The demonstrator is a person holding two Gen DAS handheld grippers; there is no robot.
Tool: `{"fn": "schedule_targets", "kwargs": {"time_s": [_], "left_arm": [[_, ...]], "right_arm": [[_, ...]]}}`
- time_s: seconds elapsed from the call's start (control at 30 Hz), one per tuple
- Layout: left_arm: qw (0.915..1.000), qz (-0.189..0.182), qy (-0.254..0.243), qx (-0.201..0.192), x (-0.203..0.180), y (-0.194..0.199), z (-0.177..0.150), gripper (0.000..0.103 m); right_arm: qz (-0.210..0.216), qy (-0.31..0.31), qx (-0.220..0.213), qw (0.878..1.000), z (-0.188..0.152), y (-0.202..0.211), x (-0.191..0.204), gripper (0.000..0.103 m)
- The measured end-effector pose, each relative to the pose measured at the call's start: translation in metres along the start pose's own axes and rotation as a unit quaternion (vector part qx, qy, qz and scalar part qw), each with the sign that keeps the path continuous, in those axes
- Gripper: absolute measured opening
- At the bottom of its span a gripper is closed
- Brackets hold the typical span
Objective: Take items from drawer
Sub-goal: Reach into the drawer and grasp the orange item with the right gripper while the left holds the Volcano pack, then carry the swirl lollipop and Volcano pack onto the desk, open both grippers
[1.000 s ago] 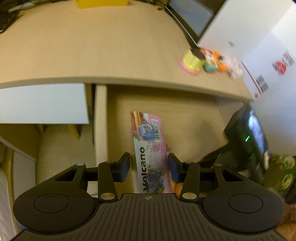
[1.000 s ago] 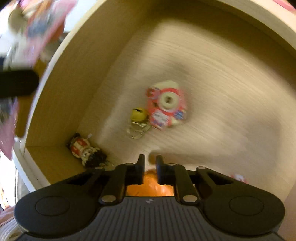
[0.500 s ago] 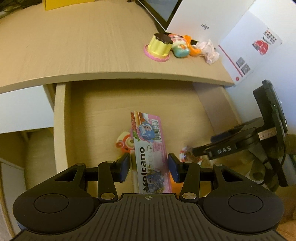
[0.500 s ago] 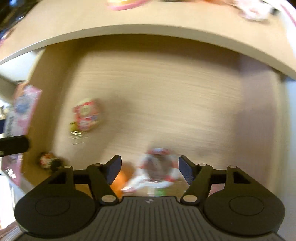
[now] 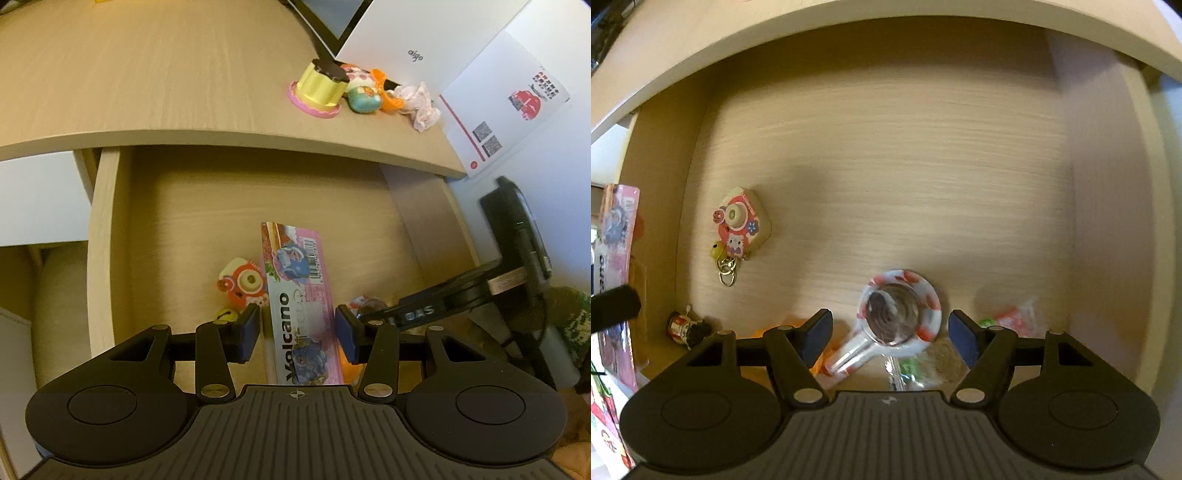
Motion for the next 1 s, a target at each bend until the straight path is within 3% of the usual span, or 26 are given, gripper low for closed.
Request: {"fn": "schedule_targets", "kwargs": {"time_s": [0.03, 0.1, 0.17, 0.37, 0.5, 0.63, 0.83, 0.9, 1.0], "left_arm": [[1.0000, 0.002, -0.001, 0.003, -0.001, -0.001, 0.000, 0.049], [0.9999, 0.004, -0.006, 0.010, -0.003, -0.001, -0.003, 0.049], [0.9997, 0.003, -0.013, 0.018, -0.006, -0.002, -0.006, 0.049], [0.9980, -0.005, -0.042, 0.046, -0.020, -0.012, -0.012, 0.049], [0.9972, -0.014, -0.061, 0.042, -0.026, -0.010, -0.003, 0.049], [0.9963, -0.020, -0.084, -0.008, -0.032, 0.013, 0.035, 0.049], [0.9904, 0.016, -0.088, -0.105, -0.014, 0.038, 0.120, 0.049], [0.9885, 0.026, -0.089, -0.119, -0.004, 0.031, 0.146, 0.049], [0.9895, 0.038, -0.073, -0.119, 0.020, 0.006, 0.176, 0.049]], "right_arm": [[-0.011, 0.009, 0.002, 1.000, 0.000, -0.008, 0.003, 0.070], [-0.035, 0.026, 0.004, 0.999, 0.001, -0.015, 0.007, 0.053], [-0.031, 0.033, -0.006, 0.999, -0.001, -0.014, 0.010, 0.044], [0.001, 0.049, -0.070, 0.996, -0.016, 0.022, 0.018, 0.044], [0.015, 0.037, -0.133, 0.990, -0.019, 0.063, 0.015, 0.044], [0.054, 0.005, -0.192, 0.980, -0.010, 0.115, 0.004, 0.044], [0.086, -0.040, -0.298, 0.950, 0.012, 0.187, -0.007, 0.044], [0.086, -0.044, -0.322, 0.942, 0.023, 0.199, -0.010, 0.044], [0.076, -0.057, -0.330, 0.939, 0.041, 0.199, -0.015, 0.044]]}}
Point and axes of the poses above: each gripper's, at about its wrist camera, not at the fingertips, and y roughly against the way its jaws point, x to its left, z to its top, the point moved 5 cm from there along -y, roughly the way its jaws point, and after that the axes turned 14 degrees about -y, right-handed, at the moved point
